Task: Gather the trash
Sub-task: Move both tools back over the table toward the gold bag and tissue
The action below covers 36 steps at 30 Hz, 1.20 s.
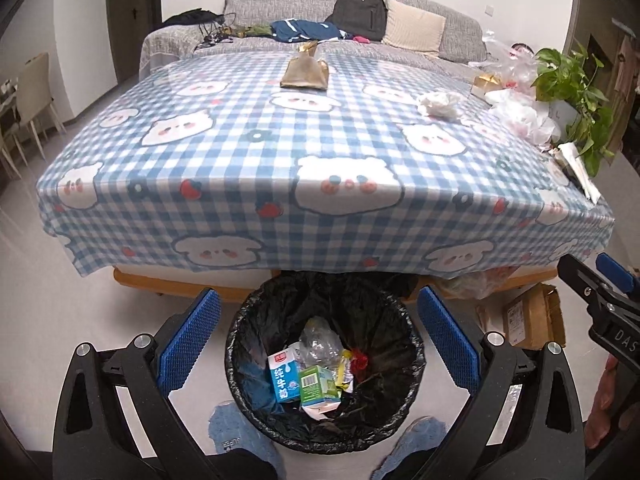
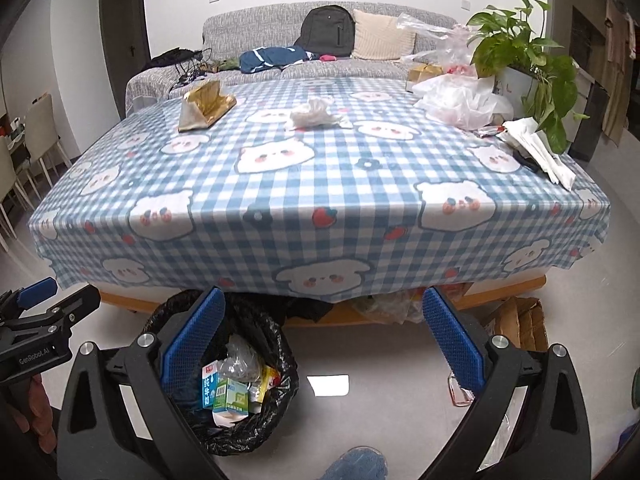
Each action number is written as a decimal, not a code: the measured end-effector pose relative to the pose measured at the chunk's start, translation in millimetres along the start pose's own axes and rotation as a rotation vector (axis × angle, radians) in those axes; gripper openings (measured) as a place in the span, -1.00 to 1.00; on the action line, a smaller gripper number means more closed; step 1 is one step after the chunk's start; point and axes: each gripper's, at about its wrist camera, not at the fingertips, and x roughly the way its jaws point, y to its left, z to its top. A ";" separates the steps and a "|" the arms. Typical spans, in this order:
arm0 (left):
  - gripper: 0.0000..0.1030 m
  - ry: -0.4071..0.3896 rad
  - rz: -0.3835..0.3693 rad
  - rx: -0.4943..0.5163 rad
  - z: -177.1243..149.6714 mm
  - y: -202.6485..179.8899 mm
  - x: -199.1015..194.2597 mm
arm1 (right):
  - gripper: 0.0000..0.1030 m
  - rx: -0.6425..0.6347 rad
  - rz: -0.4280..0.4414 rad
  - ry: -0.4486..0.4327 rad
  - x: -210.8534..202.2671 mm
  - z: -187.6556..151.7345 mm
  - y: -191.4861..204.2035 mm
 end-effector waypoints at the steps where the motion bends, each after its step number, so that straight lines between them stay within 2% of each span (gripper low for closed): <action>1: 0.88 -0.007 -0.001 0.000 3.1 -1.2 -1.9 | 0.85 -0.001 0.007 0.000 -0.8 2.9 -0.3; 11: 0.88 -0.049 -0.015 0.041 39.7 -7.9 -10.4 | 0.85 0.006 0.004 -0.020 3.8 31.1 -2.9; 25: 0.88 -0.040 0.004 0.039 97.8 -1.9 24.8 | 0.85 -0.050 0.009 -0.030 44.2 79.1 20.3; 36: 0.88 -0.029 0.006 0.046 135.2 3.6 67.9 | 0.85 -0.071 -0.017 -0.023 90.9 113.4 22.3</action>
